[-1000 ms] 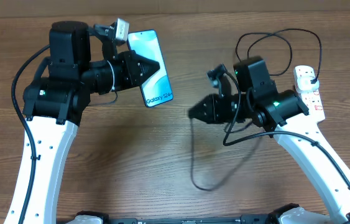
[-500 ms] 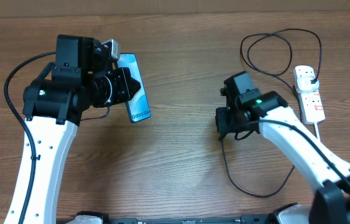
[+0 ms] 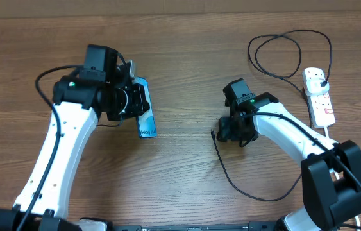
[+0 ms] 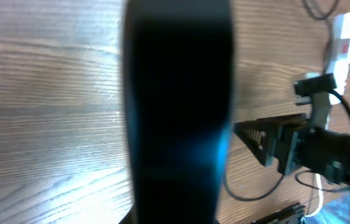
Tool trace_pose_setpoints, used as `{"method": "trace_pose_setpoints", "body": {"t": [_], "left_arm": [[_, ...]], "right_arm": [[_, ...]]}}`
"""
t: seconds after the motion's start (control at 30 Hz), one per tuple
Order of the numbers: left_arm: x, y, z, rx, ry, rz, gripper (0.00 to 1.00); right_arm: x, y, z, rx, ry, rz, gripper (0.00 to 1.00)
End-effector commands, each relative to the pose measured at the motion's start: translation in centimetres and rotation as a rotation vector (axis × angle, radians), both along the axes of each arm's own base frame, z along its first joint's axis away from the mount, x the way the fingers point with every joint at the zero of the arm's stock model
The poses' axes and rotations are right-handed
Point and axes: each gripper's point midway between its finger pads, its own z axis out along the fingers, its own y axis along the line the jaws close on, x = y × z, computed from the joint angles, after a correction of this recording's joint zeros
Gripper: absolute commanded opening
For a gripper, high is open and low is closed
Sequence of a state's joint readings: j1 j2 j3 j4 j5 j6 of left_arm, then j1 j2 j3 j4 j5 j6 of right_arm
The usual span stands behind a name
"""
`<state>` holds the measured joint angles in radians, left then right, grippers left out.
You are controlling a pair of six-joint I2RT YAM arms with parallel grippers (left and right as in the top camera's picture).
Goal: Plug charger to phone and switch on socket
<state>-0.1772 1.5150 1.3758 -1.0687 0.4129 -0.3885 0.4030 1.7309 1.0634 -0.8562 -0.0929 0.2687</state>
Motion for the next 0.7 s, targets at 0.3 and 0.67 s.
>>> {"method": "trace_pose_setpoints", "body": {"t": [0.3, 0.67], "left_arm": [[0.6, -0.5, -0.5, -0.002, -0.019, -0.026, 0.04], [0.7, -0.5, -0.7, -0.003, -0.019, -0.027, 0.04]], "right_arm": [[0.5, 3.7, -0.2, 0.064, -0.088, 0.125, 0.47], [-0.1, 3.1, -2.9, -0.033, -0.172, 0.153, 0.32]]}}
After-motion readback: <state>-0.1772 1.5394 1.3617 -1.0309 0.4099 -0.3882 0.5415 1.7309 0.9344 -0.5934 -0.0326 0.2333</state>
